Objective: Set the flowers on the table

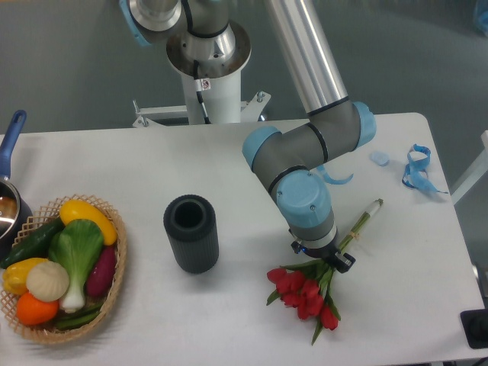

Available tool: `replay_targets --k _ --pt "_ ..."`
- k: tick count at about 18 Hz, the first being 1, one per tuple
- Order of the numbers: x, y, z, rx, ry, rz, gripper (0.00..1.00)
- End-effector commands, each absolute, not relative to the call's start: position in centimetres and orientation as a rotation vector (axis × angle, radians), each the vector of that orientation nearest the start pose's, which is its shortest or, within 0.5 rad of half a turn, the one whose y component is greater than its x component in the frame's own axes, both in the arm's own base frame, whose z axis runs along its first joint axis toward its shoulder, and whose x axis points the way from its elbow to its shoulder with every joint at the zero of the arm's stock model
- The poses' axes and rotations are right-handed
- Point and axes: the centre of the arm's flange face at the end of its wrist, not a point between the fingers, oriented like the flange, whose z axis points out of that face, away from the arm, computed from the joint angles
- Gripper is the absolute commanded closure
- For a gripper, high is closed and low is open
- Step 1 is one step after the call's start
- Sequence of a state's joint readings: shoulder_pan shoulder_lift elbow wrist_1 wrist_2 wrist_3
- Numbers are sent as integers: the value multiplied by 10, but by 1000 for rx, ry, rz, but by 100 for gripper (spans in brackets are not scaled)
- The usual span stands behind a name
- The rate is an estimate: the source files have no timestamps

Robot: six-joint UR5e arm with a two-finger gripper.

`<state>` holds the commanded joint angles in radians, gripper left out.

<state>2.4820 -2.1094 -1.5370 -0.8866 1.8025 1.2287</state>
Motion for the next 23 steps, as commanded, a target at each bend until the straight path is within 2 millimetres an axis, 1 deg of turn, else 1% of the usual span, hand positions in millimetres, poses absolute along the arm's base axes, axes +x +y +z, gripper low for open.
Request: replay_targets --k 1,4,5,6,7,9,10,11,13,14,15,17,23 --pt "-466 501 270 -3175 471 445 0" --pt "-472 506 323 -3113 431 553 0" --pt "-474 503 342 -3097 417 586 0" --pt "-476 498 356 -3086 399 615 0" --pt "-480 489 366 -3087 386 623 0" --pt "-491 462 394 -3085 369 589 0" --pt "-494 452 409 -3058 401 554 0" --pt "-496 437 427 -3034 446 537 0" --pt "-501 407 448 -3037 515 512 0" --pt "-502 390 462 -3041 519 513 0" --pt "-505 371 469 -3034 516 479 0" --pt "-510 343 482 -2994 560 436 0" --pt "-528 261 503 -2930 695 355 0"
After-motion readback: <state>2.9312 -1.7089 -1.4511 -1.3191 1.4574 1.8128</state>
